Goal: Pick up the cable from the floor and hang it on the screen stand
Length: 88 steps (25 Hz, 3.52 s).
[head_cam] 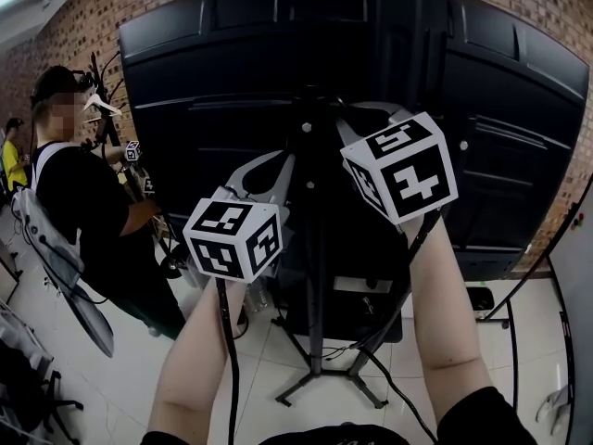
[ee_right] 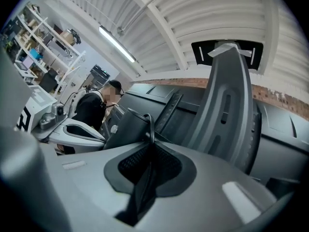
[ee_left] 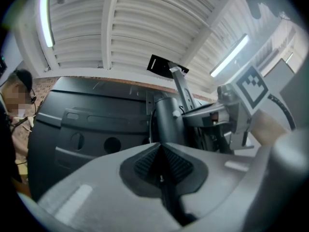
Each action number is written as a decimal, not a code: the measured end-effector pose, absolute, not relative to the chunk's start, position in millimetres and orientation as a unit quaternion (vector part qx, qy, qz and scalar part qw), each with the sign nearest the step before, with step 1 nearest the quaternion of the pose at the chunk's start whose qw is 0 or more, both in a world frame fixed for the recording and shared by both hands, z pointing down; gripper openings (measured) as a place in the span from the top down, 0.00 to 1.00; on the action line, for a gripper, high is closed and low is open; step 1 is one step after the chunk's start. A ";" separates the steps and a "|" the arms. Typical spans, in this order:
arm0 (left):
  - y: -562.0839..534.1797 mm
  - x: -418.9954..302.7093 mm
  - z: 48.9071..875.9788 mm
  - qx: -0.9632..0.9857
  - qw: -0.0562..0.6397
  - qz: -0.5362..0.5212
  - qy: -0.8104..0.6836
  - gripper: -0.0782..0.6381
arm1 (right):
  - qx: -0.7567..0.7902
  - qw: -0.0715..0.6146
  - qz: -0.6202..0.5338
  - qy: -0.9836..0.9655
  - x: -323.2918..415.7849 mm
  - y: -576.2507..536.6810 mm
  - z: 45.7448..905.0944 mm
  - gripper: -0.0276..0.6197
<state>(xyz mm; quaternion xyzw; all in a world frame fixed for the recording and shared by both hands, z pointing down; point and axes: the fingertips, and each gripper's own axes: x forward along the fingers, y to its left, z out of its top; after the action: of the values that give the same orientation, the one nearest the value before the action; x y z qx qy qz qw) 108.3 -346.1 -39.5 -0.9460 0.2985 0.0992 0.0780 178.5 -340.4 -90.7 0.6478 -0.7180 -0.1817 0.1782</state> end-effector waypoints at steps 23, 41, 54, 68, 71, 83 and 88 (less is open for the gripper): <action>-321.8 71.9 -12.5 -0.933 0.105 0.126 0.320 0.88 | 0.681 0.088 -0.215 -0.694 190.8 -323.1 -64.9 0.89; -292.6 75.2 12.0 -0.933 0.094 0.121 0.324 0.88 | 0.679 0.074 -0.229 -0.694 185.9 -290.0 -21.5 0.85; -261.7 55.5 48.3 -0.926 0.110 0.131 0.337 0.88 | 0.651 0.050 -0.224 -0.724 155.1 -249.1 48.5 0.80; -193.5 56.1 120.2 -0.941 0.066 0.108 0.315 0.88 | 0.639 0.028 -0.170 -0.750 133.2 -210.0 137.6 0.76; -177.8 57.1 142.5 -0.940 0.082 0.092 0.318 0.88 | 0.633 0.028 -0.173 -0.754 125.1 -200.8 156.5 0.79; -164.6 26.1 204.9 -0.931 0.029 0.050 0.359 0.88 | 0.610 0.014 -0.142 -0.779 102.5 -174.4 202.4 0.93; -164.3 19.3 209.4 -0.926 0.020 0.053 0.373 0.88 | 0.602 0.004 -0.119 -0.790 105.0 -173.0 224.6 0.95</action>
<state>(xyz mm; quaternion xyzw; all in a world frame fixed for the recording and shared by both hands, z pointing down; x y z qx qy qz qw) 19.3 -164.3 209.4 -0.9260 0.3733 0.0526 0.0200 105.0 -173.0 224.6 0.6020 -0.7895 -0.1193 0.0039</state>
